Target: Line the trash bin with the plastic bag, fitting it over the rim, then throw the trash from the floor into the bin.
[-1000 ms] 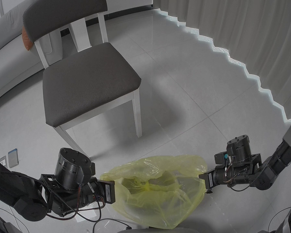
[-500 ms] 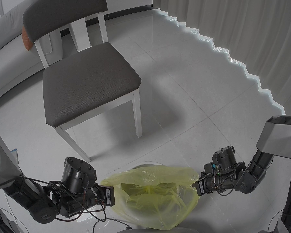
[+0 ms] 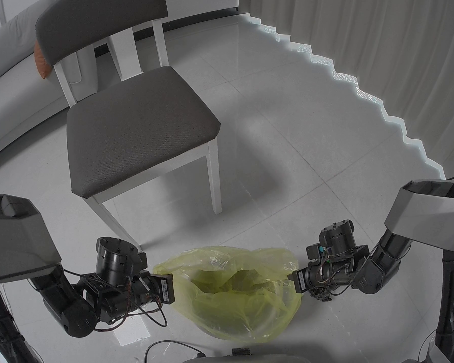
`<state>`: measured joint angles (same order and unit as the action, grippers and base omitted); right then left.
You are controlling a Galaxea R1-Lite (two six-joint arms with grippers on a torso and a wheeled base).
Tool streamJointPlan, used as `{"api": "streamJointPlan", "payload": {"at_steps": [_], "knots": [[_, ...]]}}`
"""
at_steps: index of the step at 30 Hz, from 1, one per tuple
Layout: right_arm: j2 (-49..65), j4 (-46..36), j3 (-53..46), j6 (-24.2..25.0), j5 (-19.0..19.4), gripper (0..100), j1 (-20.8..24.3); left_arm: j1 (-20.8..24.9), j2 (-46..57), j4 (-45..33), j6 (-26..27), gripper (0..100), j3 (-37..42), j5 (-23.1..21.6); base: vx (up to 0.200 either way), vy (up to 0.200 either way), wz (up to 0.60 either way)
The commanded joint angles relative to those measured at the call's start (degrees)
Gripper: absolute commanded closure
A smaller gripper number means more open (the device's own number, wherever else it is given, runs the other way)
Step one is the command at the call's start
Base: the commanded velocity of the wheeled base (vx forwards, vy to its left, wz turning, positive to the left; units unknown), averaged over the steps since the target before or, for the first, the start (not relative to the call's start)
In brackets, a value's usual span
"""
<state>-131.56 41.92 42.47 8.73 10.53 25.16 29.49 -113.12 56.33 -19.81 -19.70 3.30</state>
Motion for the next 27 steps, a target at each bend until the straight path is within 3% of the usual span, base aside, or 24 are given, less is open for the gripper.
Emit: {"api": "streamJointPlan", "payload": {"at_steps": [1,10,11,15,20,27], "knots": [[-1.94,-1.05,2.79,-0.03,0.19,100,0.5,-1.72,-4.48,1.85,0.83,100,1.42,-1.02,0.0,0.0,0.0],[-2.91,-0.7,1.91,-1.26,0.19,100,0.41,-0.84,-5.54,9.41,0.21,100,8.1,-0.67,0.0,0.0,0.0],[-2.74,-0.7,1.56,-1.43,0.19,0,0.15,-0.4,-5.89,9.94,-0.32,100,8.54,-0.58,0.0,0.0,0.0],[3.68,-1.23,-0.81,-1.79,0.19,0,-1.17,1.36,-5.45,12.57,-3.92,100,10.56,-0.23,0.0,0.0,0.0],[11.15,-2.2,-1.6,-2.75,0.28,0,-1.08,1.27,-5.98,16.62,-4.54,100,13.2,-0.14,0.0,0.0,0.0],[12.56,-6.68,4.29,-4.07,0.19,0,3.58,1.1,-11.07,22.77,-4.45,100,13.55,-0.14,0.0,0.0,0.0]]}}
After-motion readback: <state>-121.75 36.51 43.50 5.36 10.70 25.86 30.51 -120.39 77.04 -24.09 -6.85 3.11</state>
